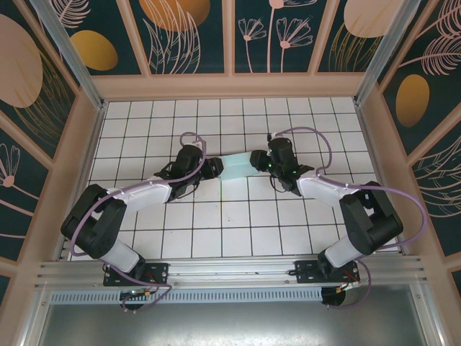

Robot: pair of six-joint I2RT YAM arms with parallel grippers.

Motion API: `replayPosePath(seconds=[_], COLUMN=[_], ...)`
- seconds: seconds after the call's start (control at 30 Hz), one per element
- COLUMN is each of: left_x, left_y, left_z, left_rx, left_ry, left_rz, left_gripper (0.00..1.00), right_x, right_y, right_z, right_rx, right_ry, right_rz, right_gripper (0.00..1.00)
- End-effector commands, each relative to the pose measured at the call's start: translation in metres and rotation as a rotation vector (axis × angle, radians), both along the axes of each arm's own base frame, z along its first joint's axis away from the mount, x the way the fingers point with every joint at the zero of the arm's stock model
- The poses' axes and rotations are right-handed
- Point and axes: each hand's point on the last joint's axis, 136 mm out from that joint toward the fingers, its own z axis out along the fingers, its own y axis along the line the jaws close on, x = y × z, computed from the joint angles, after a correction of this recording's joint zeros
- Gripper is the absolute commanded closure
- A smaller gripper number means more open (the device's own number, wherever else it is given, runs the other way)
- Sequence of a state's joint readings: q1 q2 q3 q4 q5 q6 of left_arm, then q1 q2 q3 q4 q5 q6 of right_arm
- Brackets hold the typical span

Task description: Fold the paper box

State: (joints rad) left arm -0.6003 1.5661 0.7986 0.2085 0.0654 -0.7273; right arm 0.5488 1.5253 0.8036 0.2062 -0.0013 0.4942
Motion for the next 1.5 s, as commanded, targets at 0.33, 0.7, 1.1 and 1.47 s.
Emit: replayPosePath(seconds=[0.33, 0.7, 1.1, 1.47], left_x=[0.020, 0.001, 0.011, 0.019], left_y=[-0.021, -0.084, -0.128, -0.136], left_z=[0.079, 0.105, 0.037, 0.002], left_rx=[0.146, 0.308, 0.379, 0.444], left_ry=[-0.263, -0.629, -0.582, -0.507], left_rz=[-0.192, -0.849, -1.207, -1.268], left_gripper=[0.02, 0.07, 0.16, 0.41], right_x=[0.001, -0.022, -0.042, -0.040], right_y=[-0.017, -0.092, -0.131, -0.132], right_z=[0.054, 0.056, 0.045, 0.038], right_rx=[0.011, 0.013, -0.025, -0.026], right_ry=[-0.092, -0.113, -0.097, -0.087], right_rz=[0.005, -0.115, -0.184, -0.176], right_gripper=[0.30, 0.25, 0.24, 0.25])
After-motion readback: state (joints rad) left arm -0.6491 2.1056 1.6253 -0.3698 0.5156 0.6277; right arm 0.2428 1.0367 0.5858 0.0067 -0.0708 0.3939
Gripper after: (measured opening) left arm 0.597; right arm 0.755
